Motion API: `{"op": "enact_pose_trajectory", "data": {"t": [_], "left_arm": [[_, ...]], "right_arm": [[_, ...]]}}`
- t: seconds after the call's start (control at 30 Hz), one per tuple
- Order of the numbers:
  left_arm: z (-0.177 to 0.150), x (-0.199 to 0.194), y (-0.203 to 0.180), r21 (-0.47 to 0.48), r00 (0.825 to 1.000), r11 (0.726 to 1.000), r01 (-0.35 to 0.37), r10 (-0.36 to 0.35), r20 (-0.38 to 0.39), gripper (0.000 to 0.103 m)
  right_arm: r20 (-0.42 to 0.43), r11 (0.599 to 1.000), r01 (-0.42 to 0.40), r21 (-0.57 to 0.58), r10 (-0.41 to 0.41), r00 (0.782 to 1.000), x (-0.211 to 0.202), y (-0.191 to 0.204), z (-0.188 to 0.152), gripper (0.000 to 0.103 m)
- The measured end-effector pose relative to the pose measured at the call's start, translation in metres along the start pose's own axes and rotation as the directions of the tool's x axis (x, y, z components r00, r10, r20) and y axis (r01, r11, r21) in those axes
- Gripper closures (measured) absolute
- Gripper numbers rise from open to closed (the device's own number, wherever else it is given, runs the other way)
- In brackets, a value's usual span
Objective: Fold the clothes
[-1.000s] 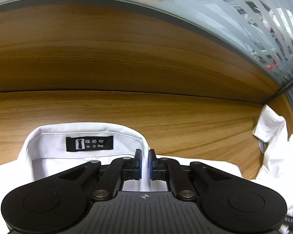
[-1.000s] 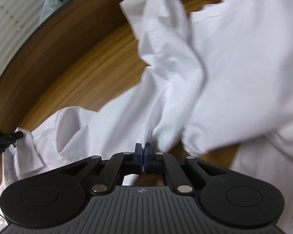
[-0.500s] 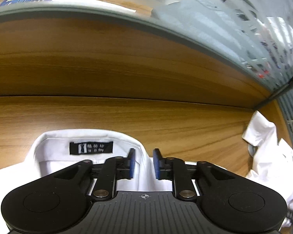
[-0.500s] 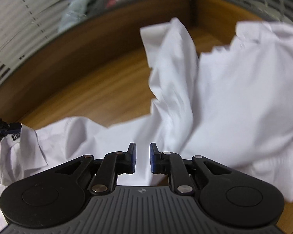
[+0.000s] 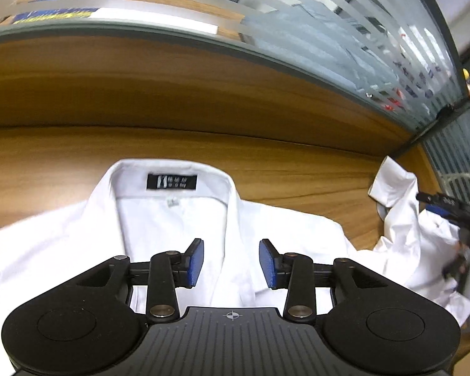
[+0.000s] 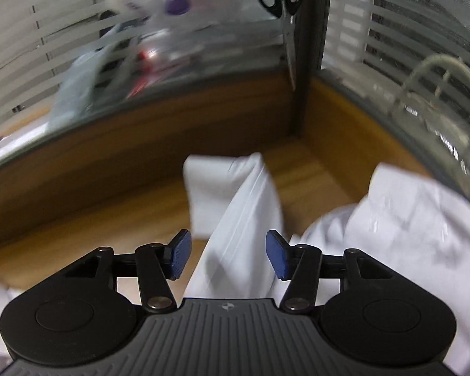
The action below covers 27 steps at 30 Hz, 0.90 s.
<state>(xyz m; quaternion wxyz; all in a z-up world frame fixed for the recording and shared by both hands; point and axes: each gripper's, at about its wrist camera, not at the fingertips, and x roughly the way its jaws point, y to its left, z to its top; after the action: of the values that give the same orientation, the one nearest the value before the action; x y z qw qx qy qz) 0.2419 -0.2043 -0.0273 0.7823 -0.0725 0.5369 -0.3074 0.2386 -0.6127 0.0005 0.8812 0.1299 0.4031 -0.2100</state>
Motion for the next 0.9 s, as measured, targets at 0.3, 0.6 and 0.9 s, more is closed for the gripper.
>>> {"op": "enact_pose_trajectory", "data": {"t": [0.3,0.6,0.9], "left_arm": [[-0.011,0.003,-0.011,-0.059,0.999,0.998,0.006,-0.009,-0.047,0.06],[-0.015,0.015,-0.026,-0.012,0.997,1.0,0.018,-0.019,-0.077,0.06],[-0.004,0.047,-0.047,0.06,0.988,0.993,0.106,-0.098,-0.12,0.06]], "right_arm": [[-0.143,0.982,-0.047,-0.184,0.02,0.989,0.076,-0.012,0.065,0.031],[-0.144,0.976,-0.075,-0.207,0.045,0.989,0.074,-0.017,0.076,0.094],[0.223,0.995,-0.047,0.087,0.027,0.975,-0.118,-0.079,0.041,0.097]]}}
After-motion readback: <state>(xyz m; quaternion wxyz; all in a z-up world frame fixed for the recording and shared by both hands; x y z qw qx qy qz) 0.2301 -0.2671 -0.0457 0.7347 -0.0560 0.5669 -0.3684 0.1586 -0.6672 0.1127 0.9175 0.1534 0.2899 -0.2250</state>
